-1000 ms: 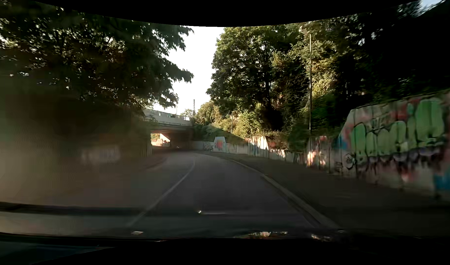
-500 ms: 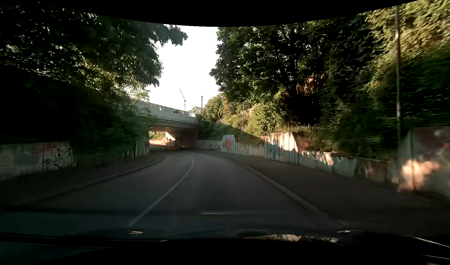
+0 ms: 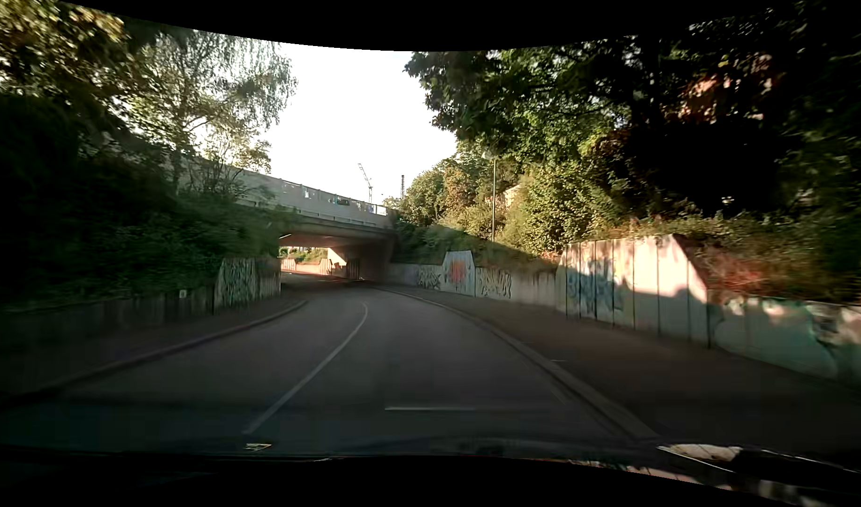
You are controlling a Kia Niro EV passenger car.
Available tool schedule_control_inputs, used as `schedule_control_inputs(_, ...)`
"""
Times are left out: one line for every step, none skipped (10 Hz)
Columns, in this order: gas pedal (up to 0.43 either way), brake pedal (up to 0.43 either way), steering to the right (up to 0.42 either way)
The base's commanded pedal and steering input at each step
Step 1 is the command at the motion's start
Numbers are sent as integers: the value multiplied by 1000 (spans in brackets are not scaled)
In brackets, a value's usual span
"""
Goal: Follow the waypoints while adhering to traffic rules and regulations
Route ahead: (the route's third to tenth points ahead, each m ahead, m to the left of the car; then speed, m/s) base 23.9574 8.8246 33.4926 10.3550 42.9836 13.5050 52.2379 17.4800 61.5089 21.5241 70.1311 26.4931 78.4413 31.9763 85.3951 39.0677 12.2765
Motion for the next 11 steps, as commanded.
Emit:
schedule_control_inputs(0, 0, -39)
schedule_control_inputs(0, 0, -42)
schedule_control_inputs(0, 0, -43)
schedule_control_inputs(0, 0, -43)
schedule_control_inputs(0, 0, -43)
schedule_control_inputs(0, 0, -44)
schedule_control_inputs(0, 0, -45)
schedule_control_inputs(0, 0, -46)
schedule_control_inputs(0, 0, -47)
schedule_control_inputs(0, 0, -47)
schedule_control_inputs(0, 0, -47)
